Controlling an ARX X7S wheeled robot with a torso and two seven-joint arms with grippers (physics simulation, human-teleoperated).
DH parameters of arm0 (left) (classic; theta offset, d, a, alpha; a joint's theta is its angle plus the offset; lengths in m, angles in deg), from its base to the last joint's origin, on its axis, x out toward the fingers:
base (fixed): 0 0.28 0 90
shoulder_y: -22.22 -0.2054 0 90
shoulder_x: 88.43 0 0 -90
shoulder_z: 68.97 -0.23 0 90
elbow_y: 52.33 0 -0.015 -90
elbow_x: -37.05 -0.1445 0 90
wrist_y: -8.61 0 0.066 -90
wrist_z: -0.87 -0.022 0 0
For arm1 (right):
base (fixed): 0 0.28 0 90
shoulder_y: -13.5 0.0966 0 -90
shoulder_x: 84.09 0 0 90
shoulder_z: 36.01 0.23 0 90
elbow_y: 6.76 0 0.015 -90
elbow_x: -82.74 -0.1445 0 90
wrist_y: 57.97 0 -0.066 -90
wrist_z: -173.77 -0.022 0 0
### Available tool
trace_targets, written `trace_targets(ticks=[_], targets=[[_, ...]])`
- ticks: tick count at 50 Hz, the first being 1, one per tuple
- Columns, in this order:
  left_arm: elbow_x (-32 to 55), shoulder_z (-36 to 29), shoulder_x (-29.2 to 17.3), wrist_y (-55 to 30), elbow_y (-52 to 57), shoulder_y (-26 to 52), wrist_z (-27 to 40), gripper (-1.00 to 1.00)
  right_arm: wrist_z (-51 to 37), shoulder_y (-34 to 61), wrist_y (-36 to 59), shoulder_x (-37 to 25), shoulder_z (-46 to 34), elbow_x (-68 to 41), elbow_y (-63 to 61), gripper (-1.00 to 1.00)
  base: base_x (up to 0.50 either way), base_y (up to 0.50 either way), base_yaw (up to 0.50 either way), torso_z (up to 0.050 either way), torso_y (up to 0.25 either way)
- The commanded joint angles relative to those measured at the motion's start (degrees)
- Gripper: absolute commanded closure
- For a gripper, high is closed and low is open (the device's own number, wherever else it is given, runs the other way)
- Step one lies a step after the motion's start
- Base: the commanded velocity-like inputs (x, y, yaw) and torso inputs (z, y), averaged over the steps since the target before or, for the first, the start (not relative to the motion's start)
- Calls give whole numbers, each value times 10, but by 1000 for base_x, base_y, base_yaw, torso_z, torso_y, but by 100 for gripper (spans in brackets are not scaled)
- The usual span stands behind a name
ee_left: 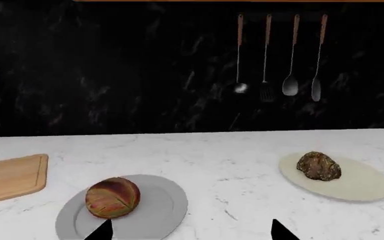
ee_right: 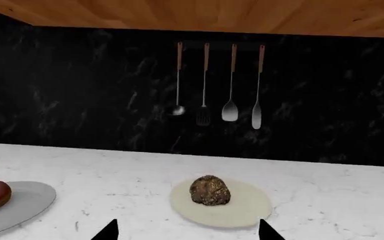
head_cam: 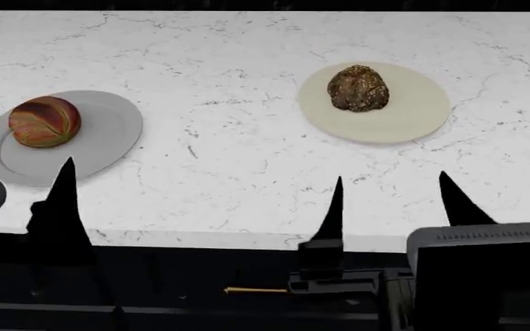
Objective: Place all breads on the cutting board.
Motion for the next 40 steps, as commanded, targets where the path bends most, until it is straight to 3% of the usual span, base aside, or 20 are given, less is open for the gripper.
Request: trace_targets(ticks=[1, 3, 13, 21, 27, 29, 40], targets=[[580, -215, -327, 112, 33, 325, 464, -100, -147, 270, 357, -116, 83, -327, -165, -100, 0, 0, 0, 0, 0], [627, -218, -333, 110, 30, 332, 468, -100, -169, 295, 376, -120, 92, -365, -162, -100, 0, 0, 0, 0, 0], [664, -216, -348, 112, 21, 366, 478, -100, -229, 352, 412, -129, 118, -463, -143, -100, 0, 0, 0, 0, 0], [617, -195, -352, 125, 11, 327, 446, -100, -278, 368, 415, -144, 114, -509, -137, -100, 0, 0, 0, 0, 0], [625, -186, -353, 136, 7, 337, 451, -100, -290, 380, 405, -147, 104, -521, -126, -100, 0, 0, 0, 0, 0], [631, -188, -352, 136, 9, 342, 456, -100, -312, 378, 393, -146, 129, -571, -109, -100, 0, 0, 0, 0, 0], [630, -183, -349, 146, 11, 343, 454, -100, -336, 372, 363, -164, 150, -615, -97, -100, 267, 0, 0, 0, 0]])
